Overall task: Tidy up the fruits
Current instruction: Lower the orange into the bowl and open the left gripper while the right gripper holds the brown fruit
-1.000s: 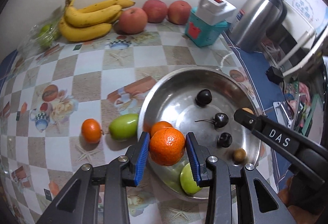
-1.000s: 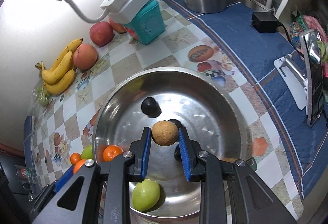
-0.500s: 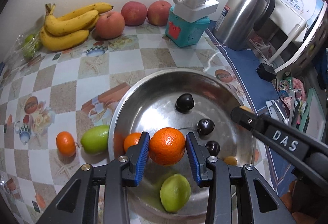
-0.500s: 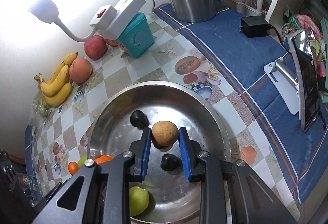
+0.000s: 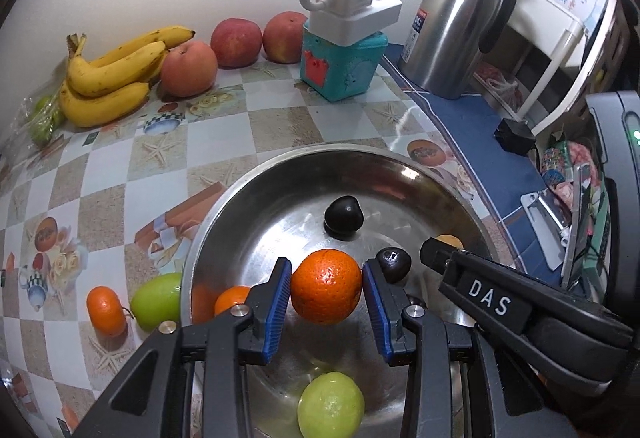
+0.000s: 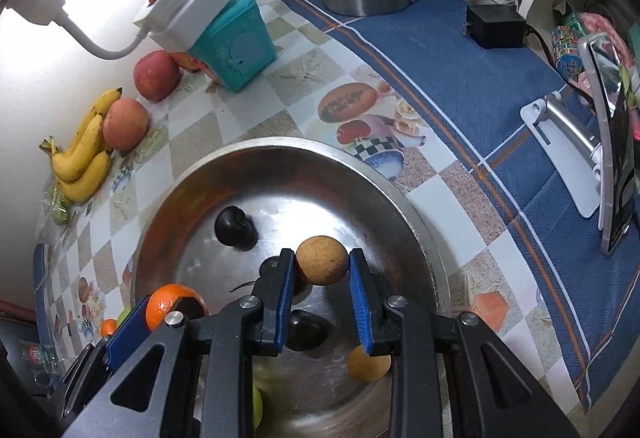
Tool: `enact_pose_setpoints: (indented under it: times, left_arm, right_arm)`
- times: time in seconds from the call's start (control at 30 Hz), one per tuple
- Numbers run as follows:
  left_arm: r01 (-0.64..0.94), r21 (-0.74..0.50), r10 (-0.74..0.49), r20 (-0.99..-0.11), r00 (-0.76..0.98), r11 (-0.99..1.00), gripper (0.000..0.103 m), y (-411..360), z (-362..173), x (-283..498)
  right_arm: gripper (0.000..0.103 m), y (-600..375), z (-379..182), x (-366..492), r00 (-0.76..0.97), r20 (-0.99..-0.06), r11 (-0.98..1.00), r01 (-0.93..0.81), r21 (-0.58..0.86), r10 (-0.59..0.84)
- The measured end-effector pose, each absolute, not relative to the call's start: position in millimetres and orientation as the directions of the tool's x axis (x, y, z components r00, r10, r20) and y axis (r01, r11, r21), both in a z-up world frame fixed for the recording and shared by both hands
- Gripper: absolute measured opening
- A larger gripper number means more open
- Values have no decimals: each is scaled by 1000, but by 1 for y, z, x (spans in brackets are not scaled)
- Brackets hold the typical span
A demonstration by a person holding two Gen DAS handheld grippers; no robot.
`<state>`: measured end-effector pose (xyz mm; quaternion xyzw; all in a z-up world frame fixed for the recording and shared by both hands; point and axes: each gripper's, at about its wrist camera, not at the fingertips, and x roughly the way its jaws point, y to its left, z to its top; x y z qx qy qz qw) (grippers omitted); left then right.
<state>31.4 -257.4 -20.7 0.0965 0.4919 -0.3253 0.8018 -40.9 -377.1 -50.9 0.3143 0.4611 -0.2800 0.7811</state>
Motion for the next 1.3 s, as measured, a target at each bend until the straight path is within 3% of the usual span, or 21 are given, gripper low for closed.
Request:
enact_pose_setpoints:
  times: [1.3]
  left_arm:
    - [650, -147, -383, -893, 238, 745, 41, -268, -39, 24]
  right_arm:
    - [30, -380, -62, -41, 353, -926, 630, 751, 197, -131]
